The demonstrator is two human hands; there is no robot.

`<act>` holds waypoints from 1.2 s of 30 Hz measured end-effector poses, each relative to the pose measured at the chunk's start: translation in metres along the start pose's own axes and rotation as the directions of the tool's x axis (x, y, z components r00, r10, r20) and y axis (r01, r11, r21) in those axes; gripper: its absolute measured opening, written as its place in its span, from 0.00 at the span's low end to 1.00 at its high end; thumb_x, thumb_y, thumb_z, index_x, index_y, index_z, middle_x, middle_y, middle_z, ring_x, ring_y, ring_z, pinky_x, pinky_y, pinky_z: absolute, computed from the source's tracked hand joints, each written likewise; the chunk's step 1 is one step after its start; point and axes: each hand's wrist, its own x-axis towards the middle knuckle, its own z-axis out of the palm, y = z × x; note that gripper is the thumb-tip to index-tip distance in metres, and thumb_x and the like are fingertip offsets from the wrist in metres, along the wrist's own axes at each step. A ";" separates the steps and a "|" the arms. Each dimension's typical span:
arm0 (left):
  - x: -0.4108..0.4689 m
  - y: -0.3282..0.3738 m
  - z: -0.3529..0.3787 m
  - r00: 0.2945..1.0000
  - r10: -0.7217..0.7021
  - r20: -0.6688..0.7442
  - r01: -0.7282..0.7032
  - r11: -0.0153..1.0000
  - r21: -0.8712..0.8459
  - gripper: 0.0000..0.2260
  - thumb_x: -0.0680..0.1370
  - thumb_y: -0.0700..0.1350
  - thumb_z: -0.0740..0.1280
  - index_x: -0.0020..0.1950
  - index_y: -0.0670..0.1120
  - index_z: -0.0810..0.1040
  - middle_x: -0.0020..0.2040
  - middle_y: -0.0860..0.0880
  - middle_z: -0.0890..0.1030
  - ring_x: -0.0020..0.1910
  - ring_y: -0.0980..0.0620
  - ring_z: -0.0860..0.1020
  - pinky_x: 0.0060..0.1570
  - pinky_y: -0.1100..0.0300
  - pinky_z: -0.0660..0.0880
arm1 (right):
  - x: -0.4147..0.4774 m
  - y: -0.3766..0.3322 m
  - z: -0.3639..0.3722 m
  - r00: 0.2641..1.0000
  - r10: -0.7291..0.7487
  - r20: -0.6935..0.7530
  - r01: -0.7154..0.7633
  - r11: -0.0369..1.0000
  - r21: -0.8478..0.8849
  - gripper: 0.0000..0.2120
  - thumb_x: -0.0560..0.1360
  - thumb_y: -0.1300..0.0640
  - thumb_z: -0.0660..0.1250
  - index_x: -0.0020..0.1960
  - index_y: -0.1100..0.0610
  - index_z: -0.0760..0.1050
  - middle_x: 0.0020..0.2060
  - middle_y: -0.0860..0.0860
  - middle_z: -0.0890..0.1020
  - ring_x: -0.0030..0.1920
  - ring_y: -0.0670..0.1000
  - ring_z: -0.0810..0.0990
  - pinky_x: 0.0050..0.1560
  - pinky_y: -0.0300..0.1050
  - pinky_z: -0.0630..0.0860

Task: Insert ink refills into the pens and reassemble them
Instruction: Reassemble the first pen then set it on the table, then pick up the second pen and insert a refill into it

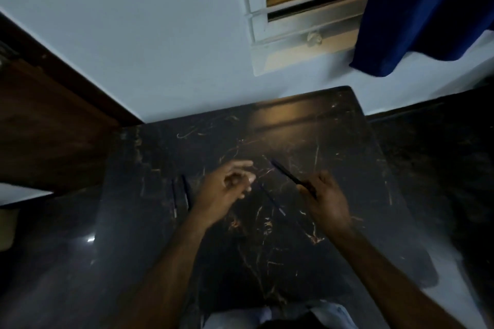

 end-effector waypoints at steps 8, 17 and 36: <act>-0.110 -0.094 -0.037 0.936 -0.327 -0.132 0.310 0.941 -0.136 0.09 0.84 0.35 0.68 0.58 0.45 0.85 0.47 0.46 0.90 0.42 0.52 0.87 0.43 0.59 0.83 | 0.007 0.028 0.056 0.962 0.169 0.216 -0.089 0.937 -0.337 0.08 0.82 0.49 0.66 0.55 0.53 0.79 0.46 0.57 0.84 0.40 0.57 0.81 0.36 0.45 0.69; -0.106 -0.120 -0.115 0.891 -0.349 -0.290 0.304 0.934 -0.190 0.09 0.84 0.36 0.68 0.54 0.48 0.86 0.43 0.47 0.89 0.39 0.54 0.86 0.40 0.62 0.84 | 0.022 0.003 0.056 0.929 0.230 0.291 -0.046 0.851 -0.523 0.15 0.80 0.46 0.68 0.62 0.53 0.78 0.51 0.56 0.83 0.47 0.57 0.83 0.41 0.50 0.79; 0.023 -0.159 -0.176 0.844 -0.262 -0.468 0.306 0.952 0.019 0.12 0.80 0.53 0.74 0.39 0.51 0.83 0.34 0.53 0.85 0.27 0.61 0.80 0.33 0.61 0.76 | -0.041 -0.161 0.137 0.937 0.109 0.331 -0.101 0.994 -0.043 0.03 0.82 0.53 0.66 0.53 0.46 0.78 0.40 0.44 0.81 0.38 0.41 0.80 0.40 0.40 0.78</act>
